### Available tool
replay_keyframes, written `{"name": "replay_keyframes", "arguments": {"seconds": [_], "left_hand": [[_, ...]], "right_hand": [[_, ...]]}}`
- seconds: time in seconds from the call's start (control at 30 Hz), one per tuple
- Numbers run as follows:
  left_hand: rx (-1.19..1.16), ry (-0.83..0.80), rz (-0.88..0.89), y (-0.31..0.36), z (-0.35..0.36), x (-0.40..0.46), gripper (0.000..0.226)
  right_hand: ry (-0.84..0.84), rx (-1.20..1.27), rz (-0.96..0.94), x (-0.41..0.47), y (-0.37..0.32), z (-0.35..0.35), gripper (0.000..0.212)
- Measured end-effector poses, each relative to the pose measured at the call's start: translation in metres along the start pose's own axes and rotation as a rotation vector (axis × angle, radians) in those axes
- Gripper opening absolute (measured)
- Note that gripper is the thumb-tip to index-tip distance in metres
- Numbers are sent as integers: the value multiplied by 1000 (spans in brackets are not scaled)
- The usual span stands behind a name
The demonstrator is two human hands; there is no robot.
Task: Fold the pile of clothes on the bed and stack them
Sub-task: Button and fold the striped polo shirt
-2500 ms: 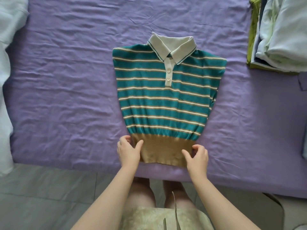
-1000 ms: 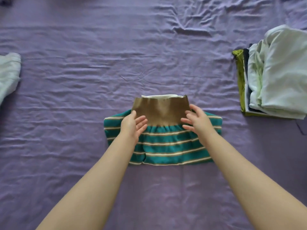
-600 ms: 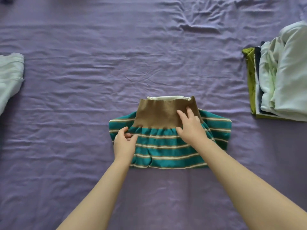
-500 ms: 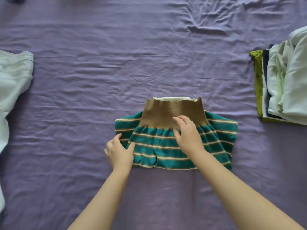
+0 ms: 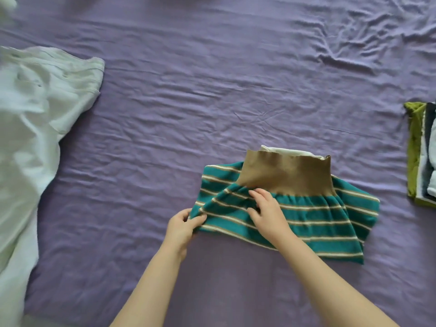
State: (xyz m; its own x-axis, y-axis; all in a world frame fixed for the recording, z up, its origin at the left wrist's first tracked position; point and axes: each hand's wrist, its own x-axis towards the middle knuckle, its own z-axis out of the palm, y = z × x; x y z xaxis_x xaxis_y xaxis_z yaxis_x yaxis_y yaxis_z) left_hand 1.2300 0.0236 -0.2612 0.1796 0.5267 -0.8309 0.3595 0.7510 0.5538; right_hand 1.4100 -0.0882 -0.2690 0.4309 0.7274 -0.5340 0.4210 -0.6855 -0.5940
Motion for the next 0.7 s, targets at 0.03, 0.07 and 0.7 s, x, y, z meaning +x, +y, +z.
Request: {"name": "replay_keyframes", "arguments": {"seconds": [0.03, 0.07, 0.7], "left_hand": [[-24, -40, -22, -1, -3, -1, 17], [-47, -79, -41, -3, -5, -2, 19], [-73, -389, 72, 2, 22, -30, 27]], "right_hand": [[31, -33, -6, 5, -8, 1, 48], [72, -30, -18, 11, -19, 2, 48], [33, 751, 262, 57, -73, -27, 13]]}}
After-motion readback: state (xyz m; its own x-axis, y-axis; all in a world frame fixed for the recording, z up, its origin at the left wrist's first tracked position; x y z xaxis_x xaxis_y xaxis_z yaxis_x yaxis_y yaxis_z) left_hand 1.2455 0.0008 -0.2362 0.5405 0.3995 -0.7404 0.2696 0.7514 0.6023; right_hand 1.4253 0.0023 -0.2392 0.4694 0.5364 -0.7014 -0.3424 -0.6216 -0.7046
